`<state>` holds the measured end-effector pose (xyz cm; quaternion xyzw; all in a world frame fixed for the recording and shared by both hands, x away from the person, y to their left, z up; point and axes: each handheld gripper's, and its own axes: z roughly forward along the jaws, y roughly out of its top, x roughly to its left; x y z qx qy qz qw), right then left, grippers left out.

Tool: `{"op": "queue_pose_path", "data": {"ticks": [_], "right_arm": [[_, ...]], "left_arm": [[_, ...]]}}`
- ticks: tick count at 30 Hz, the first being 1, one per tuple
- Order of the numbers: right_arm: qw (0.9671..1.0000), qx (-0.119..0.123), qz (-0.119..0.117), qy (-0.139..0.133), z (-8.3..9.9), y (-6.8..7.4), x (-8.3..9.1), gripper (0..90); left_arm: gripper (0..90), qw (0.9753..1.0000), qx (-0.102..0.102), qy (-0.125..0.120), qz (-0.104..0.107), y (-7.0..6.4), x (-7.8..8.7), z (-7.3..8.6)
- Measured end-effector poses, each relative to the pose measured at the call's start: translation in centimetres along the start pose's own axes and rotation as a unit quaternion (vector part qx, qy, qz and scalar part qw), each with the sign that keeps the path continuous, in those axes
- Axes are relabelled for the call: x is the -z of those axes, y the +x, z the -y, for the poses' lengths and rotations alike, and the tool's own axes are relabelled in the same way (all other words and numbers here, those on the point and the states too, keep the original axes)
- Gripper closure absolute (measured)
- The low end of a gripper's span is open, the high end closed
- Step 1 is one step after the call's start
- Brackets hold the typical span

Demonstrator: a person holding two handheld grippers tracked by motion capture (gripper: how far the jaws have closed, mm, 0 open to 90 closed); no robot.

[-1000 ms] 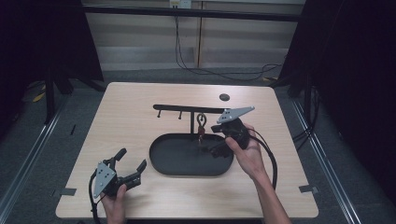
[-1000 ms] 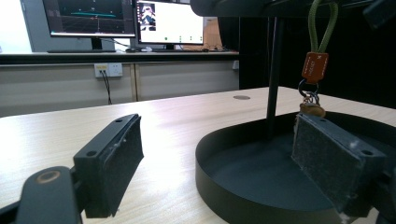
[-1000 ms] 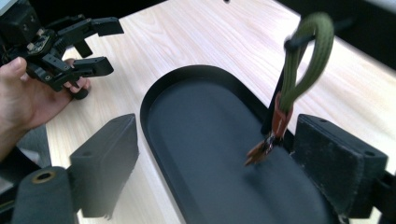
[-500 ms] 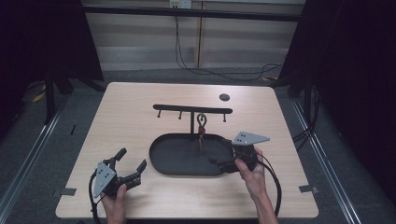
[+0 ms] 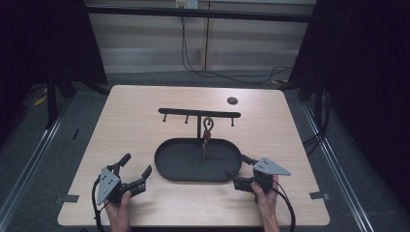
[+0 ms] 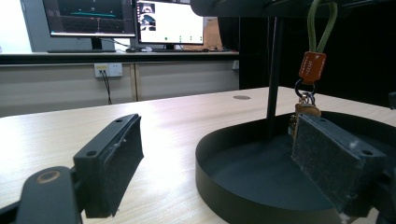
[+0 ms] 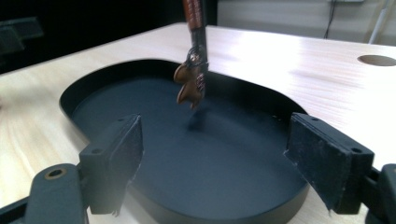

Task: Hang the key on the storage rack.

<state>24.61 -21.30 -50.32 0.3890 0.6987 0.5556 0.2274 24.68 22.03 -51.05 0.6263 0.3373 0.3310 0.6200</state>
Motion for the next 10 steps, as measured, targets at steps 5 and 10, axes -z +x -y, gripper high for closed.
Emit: {"op": "queue_pose_path", "data": {"ticks": [5,10], "right_arm": [[0.9987,0.014,0.009,-0.049,0.6,0.4,0.6,17.2],[0.9947,0.020,0.026,-0.098,1.1,0.6,1.5,14.1]], "left_arm": [[15.9,1.0000,0.000,0.000,0.000,0.0,0.0,0.0],[15.9,1.0000,0.002,0.000,0.001,0.0,0.0,0.0]]}}
